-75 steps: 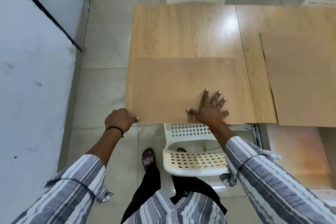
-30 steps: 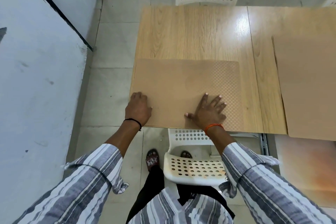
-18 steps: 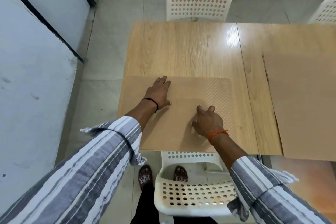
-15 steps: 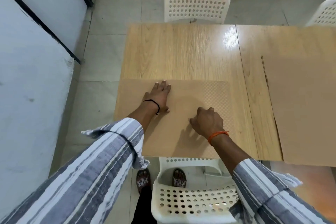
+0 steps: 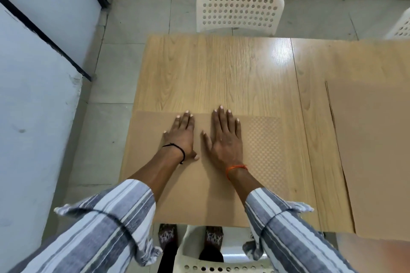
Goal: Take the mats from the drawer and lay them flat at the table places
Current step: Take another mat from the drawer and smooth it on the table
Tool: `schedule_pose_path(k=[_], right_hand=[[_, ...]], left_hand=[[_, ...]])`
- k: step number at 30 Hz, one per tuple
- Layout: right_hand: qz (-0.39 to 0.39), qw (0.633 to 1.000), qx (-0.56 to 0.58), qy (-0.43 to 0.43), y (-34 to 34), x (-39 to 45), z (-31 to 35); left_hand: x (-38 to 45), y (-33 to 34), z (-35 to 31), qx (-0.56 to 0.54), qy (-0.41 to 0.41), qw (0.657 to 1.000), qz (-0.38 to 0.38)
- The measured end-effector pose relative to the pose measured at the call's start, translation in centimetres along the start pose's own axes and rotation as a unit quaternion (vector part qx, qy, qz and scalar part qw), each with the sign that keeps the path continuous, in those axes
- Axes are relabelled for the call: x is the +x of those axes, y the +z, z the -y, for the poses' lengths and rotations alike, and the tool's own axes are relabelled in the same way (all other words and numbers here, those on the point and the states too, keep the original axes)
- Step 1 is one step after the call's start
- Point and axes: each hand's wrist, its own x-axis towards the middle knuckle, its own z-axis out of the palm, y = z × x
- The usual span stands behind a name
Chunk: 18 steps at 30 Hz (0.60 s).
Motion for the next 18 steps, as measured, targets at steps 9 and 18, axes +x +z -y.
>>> schedule_pose_path(k=[9,18], right_hand=[[-0.025,0.998,-0.023,0.051,-1.5,0.0,-5.6],[-0.034,0.997,-0.022,0.071,-3.2,-2.0,-9.9]], left_hand=[[-0.2,2.0,0.6,-0.015,0.021,0.997,-0.072],[0.5,6.6,0.4,-0.042,0.020,0.959,-0.280]])
